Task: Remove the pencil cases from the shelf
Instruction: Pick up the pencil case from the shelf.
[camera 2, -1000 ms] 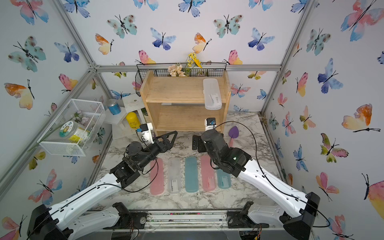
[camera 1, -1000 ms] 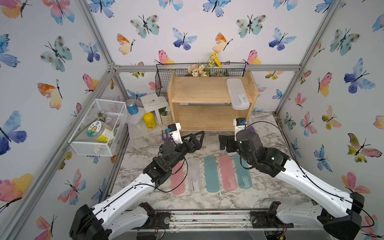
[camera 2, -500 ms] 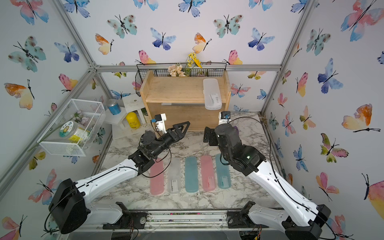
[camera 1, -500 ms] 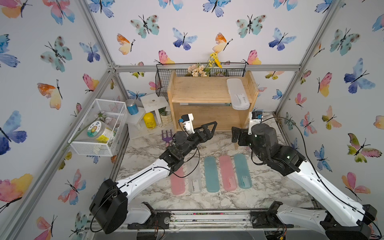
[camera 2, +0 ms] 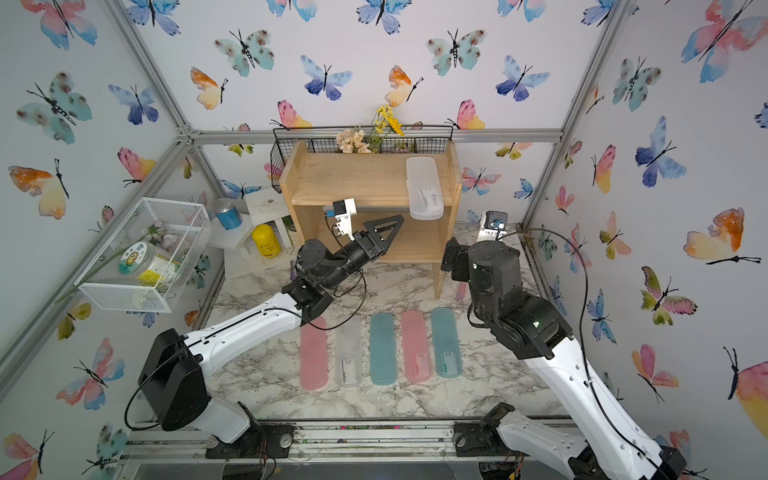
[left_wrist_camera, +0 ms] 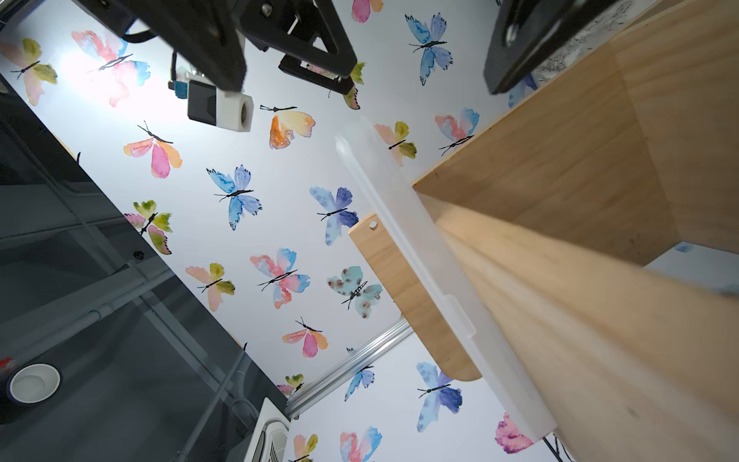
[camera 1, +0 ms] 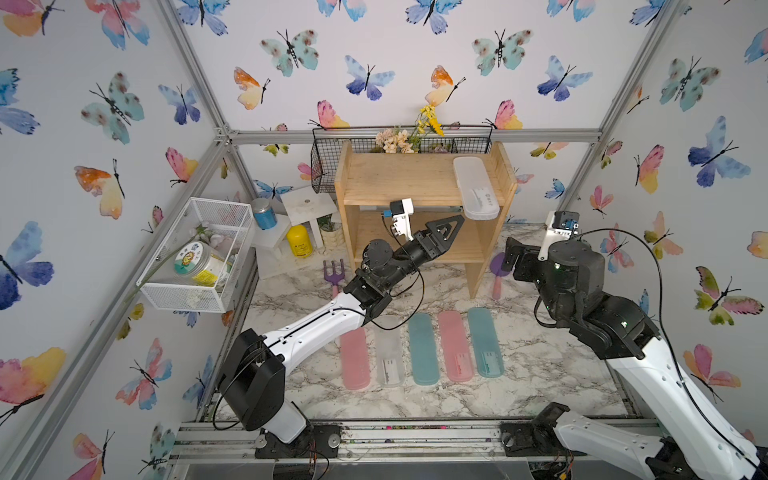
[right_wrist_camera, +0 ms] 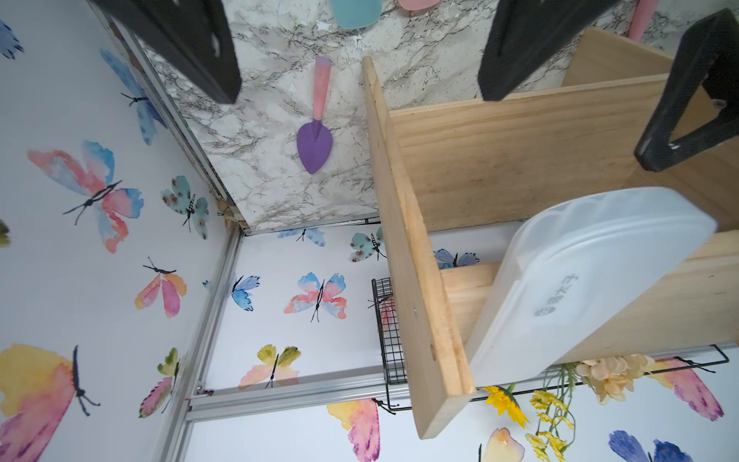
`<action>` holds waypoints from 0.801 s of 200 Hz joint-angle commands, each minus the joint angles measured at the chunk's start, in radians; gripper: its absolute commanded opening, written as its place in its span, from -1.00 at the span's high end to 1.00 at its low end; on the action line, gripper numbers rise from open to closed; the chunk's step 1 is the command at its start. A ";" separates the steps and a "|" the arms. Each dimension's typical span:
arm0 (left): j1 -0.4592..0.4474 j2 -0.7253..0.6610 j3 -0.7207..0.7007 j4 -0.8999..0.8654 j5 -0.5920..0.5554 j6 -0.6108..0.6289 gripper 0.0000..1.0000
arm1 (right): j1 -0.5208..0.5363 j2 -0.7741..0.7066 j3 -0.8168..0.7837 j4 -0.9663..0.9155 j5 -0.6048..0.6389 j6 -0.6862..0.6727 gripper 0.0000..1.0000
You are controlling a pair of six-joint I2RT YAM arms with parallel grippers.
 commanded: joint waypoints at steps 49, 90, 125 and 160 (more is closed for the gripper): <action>-0.010 0.098 0.295 -0.351 0.012 0.028 -0.91 | -0.043 -0.001 -0.051 -0.016 -0.034 0.002 -0.98; -0.011 0.133 0.364 -0.451 0.007 0.038 -0.67 | -0.053 0.007 -0.058 -0.011 -0.076 0.004 -0.98; -0.011 0.168 0.405 -0.474 0.022 0.034 -0.25 | -0.057 0.010 -0.059 -0.007 -0.090 0.004 -0.98; -0.011 0.186 0.418 -0.479 0.030 0.031 0.44 | -0.061 0.012 -0.063 -0.002 -0.104 0.006 -0.98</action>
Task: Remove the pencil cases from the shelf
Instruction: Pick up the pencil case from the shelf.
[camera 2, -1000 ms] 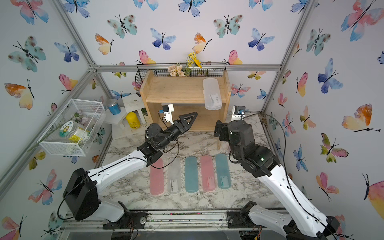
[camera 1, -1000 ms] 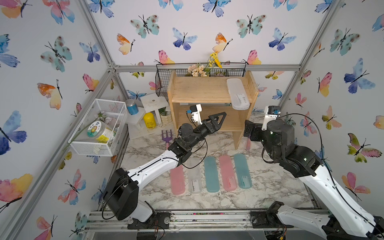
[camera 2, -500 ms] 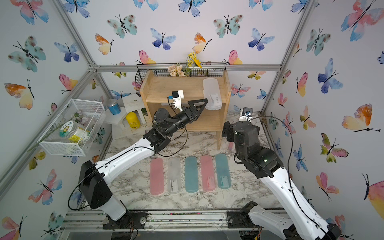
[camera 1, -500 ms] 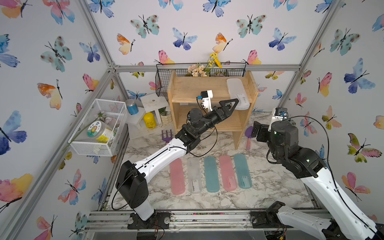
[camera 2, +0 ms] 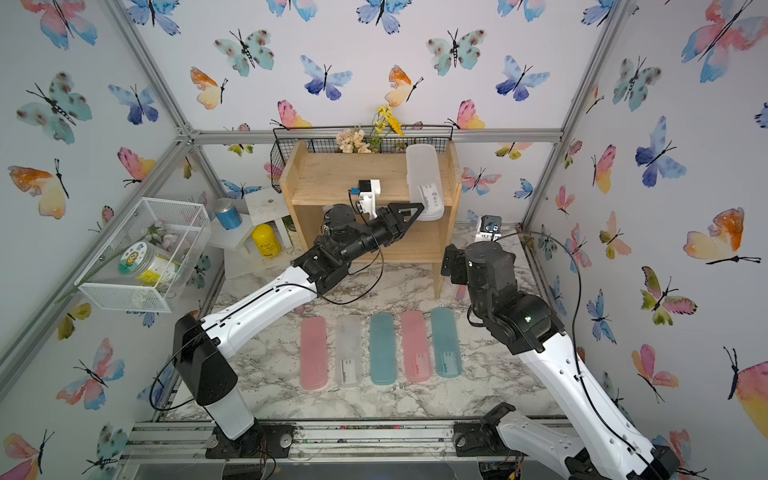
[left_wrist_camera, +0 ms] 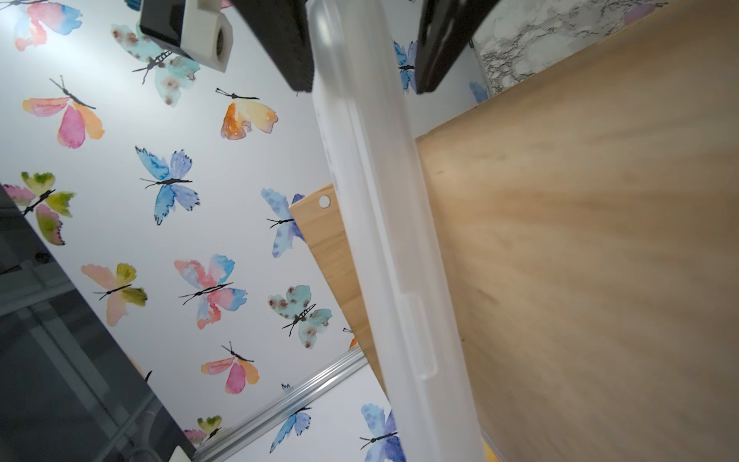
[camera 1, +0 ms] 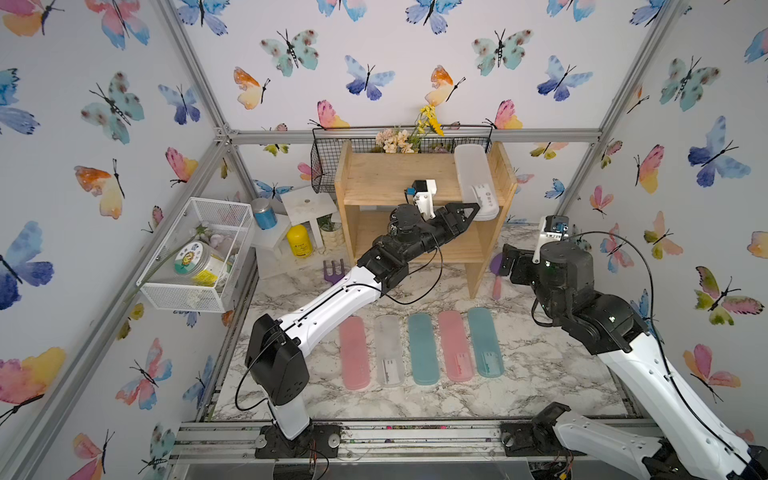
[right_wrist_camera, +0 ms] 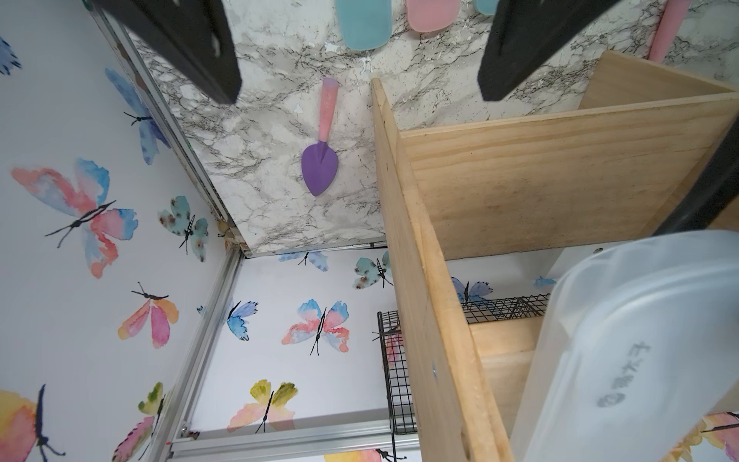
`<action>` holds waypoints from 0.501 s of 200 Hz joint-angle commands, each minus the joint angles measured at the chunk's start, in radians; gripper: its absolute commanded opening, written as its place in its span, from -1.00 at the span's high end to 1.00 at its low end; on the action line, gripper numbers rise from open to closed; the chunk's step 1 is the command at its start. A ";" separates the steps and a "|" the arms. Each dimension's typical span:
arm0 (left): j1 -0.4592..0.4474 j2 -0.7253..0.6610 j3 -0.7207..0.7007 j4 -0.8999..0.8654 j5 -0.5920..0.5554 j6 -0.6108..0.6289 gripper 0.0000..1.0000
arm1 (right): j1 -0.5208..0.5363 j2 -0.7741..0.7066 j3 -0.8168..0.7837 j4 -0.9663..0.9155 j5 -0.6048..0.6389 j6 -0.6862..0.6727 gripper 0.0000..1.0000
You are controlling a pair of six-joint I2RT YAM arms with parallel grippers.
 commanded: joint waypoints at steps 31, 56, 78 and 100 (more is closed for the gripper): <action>-0.004 -0.020 -0.029 0.006 0.006 0.028 0.77 | -0.008 -0.003 -0.011 0.014 -0.053 0.009 -0.98; -0.005 -0.105 -0.158 0.075 -0.019 0.109 0.81 | -0.008 -0.007 -0.005 0.039 -0.149 -0.004 -0.98; -0.003 -0.205 -0.309 0.110 -0.081 0.200 0.86 | -0.007 0.005 0.029 0.030 -0.236 -0.009 -0.98; -0.002 -0.309 -0.449 0.140 -0.127 0.274 0.87 | -0.007 -0.005 0.030 0.058 -0.282 -0.014 -0.98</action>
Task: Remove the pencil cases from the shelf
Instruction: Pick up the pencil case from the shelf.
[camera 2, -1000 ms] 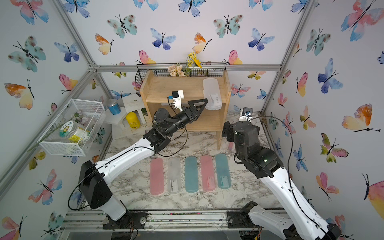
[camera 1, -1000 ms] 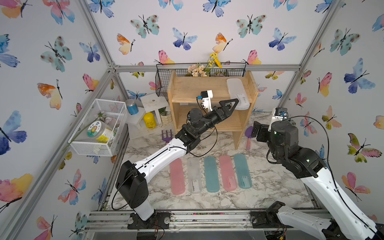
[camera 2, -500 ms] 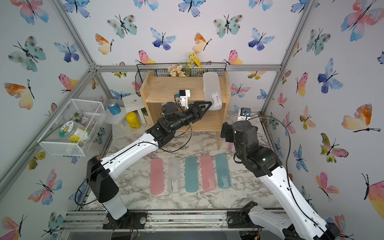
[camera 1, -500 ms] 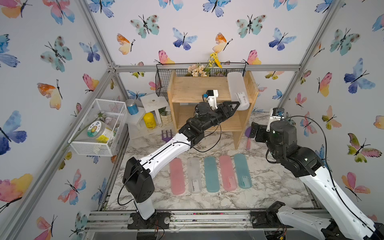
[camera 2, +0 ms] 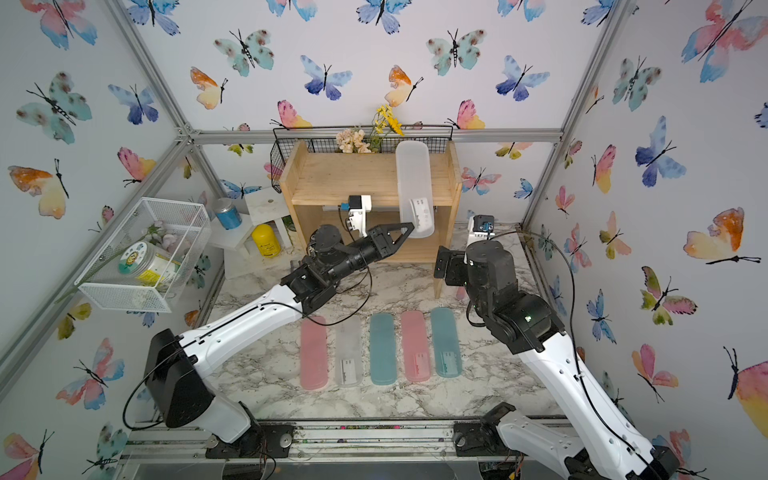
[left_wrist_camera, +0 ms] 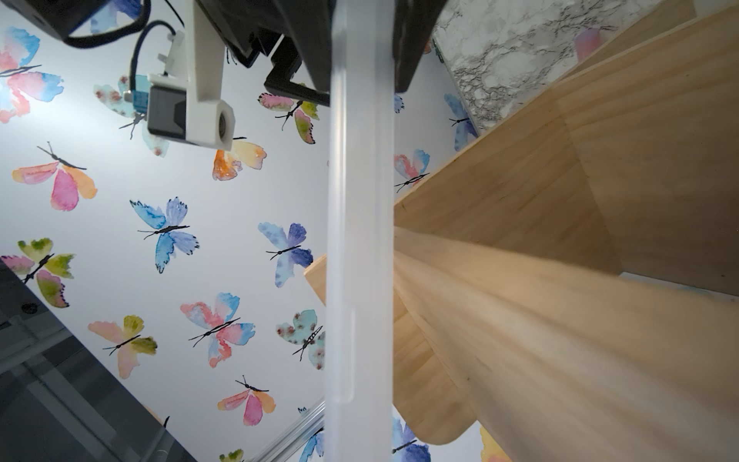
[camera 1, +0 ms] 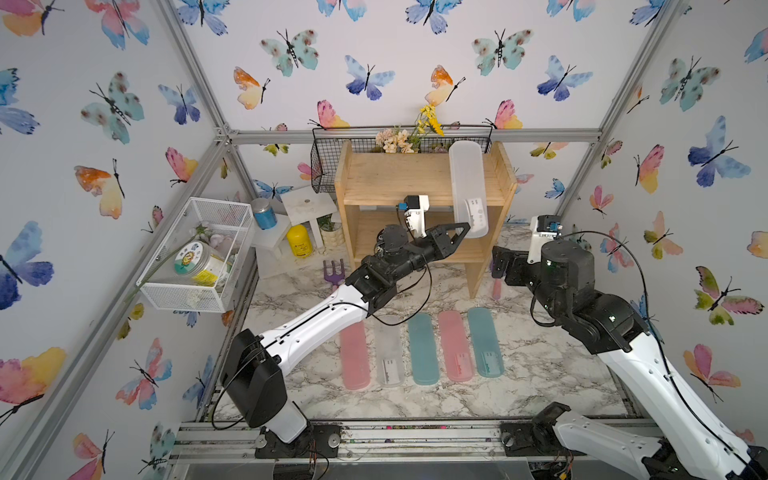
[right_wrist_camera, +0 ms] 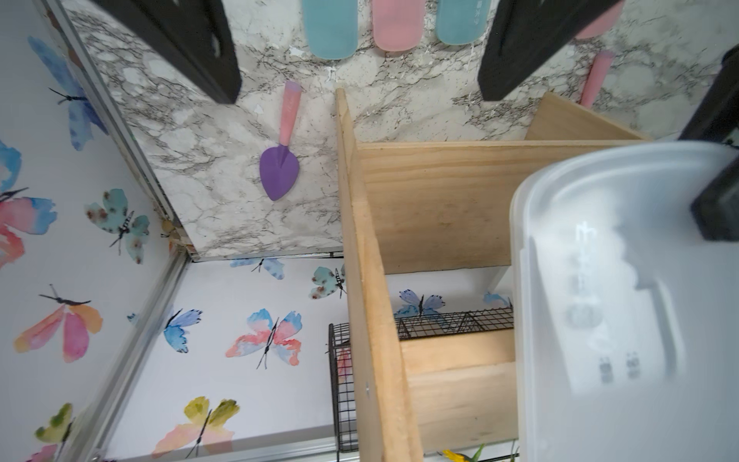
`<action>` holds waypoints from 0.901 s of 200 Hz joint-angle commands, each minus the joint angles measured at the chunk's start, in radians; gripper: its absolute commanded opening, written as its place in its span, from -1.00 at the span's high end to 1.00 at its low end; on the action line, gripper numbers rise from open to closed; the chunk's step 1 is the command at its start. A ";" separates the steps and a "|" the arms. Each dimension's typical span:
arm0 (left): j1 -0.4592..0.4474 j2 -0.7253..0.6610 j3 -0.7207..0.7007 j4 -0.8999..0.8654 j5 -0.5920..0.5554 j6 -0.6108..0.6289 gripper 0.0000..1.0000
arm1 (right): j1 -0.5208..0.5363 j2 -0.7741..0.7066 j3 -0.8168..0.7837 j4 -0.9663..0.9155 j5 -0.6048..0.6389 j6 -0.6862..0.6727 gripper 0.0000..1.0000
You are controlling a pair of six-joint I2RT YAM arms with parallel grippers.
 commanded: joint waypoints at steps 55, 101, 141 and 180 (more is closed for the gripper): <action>0.007 -0.430 -0.435 0.015 -0.246 0.313 0.91 | -0.002 0.028 0.056 0.140 -0.337 0.011 -0.98; 0.004 -0.667 -0.559 -0.100 -0.356 0.456 0.96 | 0.050 0.063 0.058 0.224 -0.453 0.080 -0.98; 0.003 -0.786 -0.590 -0.237 -0.422 0.502 0.97 | 0.263 0.179 0.123 0.250 -0.311 0.058 -0.98; 0.004 -0.888 -0.662 -0.279 -0.470 0.485 0.98 | 0.313 0.265 0.172 0.325 -0.319 0.088 -0.98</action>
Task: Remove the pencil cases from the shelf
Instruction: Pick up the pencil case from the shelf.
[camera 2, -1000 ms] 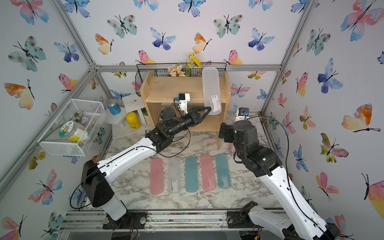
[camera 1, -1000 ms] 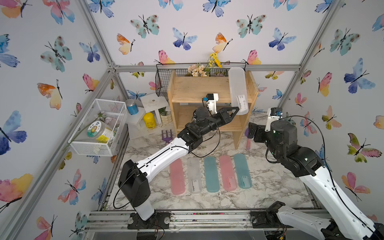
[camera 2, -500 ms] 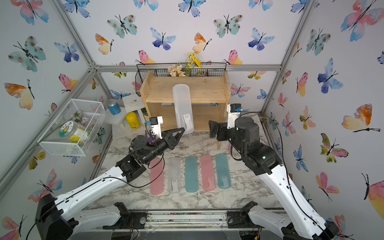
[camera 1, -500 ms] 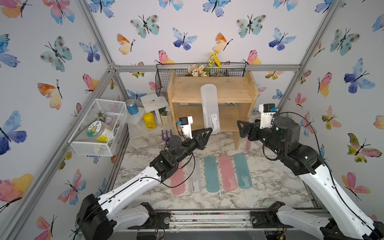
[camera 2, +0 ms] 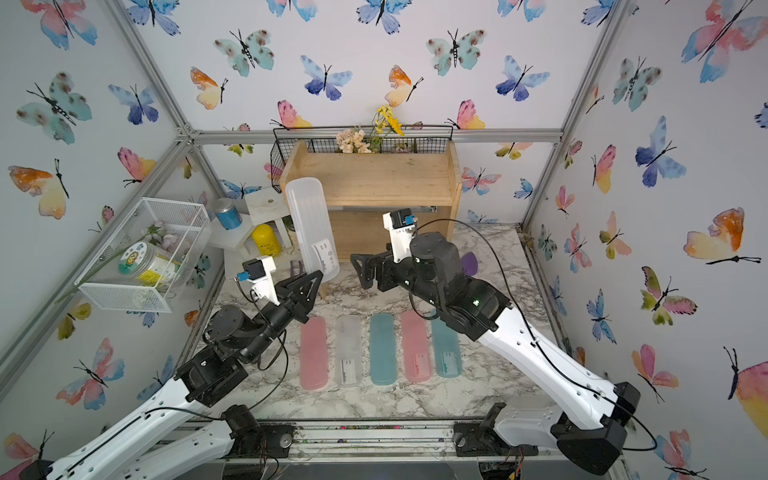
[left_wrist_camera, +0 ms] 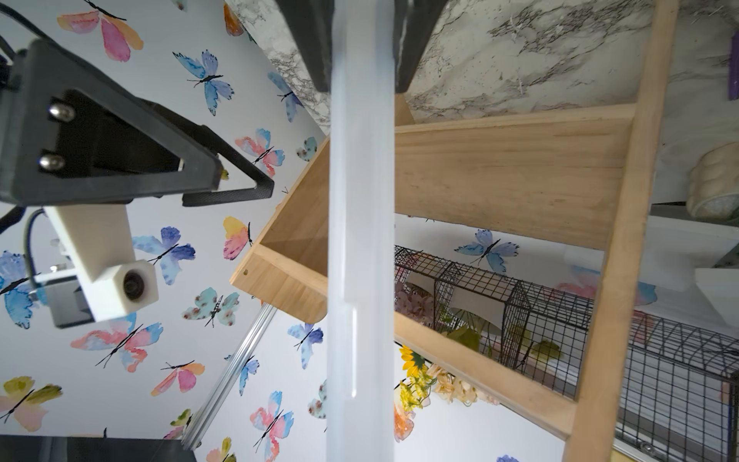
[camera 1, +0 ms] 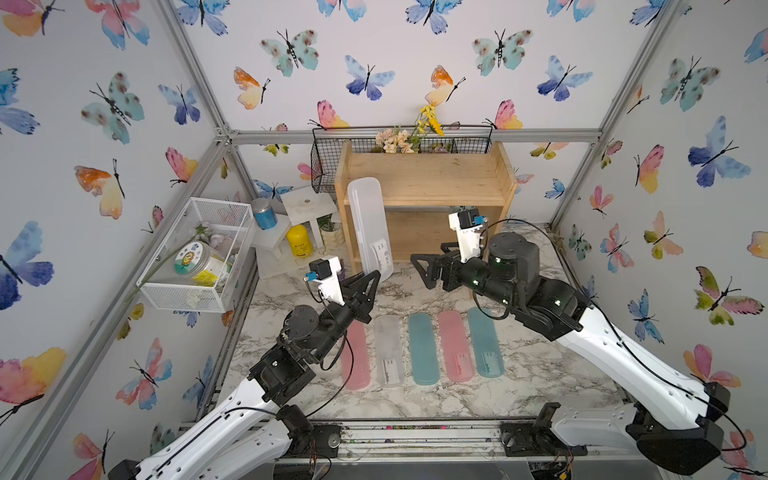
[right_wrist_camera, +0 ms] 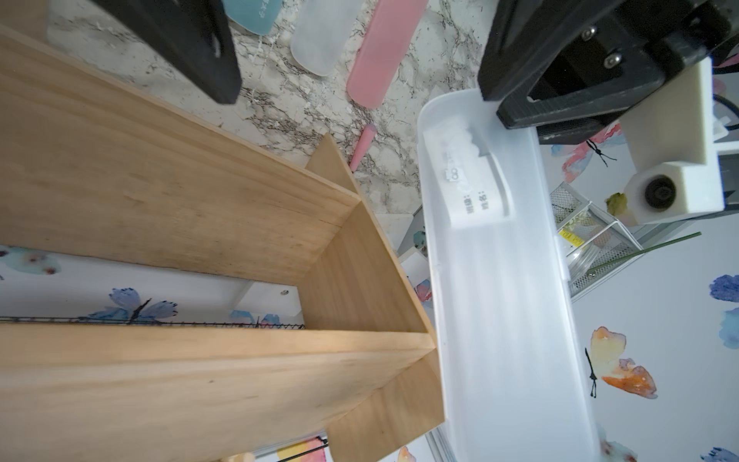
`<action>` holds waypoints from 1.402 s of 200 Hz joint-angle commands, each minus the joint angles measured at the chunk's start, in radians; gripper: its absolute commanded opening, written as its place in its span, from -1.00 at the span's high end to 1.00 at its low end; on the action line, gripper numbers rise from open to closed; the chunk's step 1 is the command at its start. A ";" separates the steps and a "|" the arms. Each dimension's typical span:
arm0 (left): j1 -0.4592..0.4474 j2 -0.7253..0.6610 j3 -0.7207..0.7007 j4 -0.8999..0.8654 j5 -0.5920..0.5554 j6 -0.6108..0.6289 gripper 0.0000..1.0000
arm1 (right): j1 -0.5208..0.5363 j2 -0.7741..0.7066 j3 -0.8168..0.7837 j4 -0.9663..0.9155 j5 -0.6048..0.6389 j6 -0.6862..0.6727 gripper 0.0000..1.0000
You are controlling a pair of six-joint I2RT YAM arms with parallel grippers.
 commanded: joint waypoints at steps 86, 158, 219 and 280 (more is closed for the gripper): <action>0.001 -0.141 -0.083 -0.096 -0.090 0.007 0.96 | 0.126 0.294 0.232 0.183 -0.068 0.007 -0.98; 0.001 -0.177 -0.097 -0.125 -0.096 -0.001 0.94 | 0.148 0.432 0.312 0.176 -0.091 0.008 -0.98; 0.002 -0.196 -0.114 -0.145 -0.115 -0.015 0.70 | 0.148 0.429 0.275 0.211 -0.104 0.023 -0.39; 0.002 -0.191 -0.091 -0.217 -0.242 -0.038 -0.97 | 0.148 0.382 0.236 0.180 -0.020 0.014 -0.40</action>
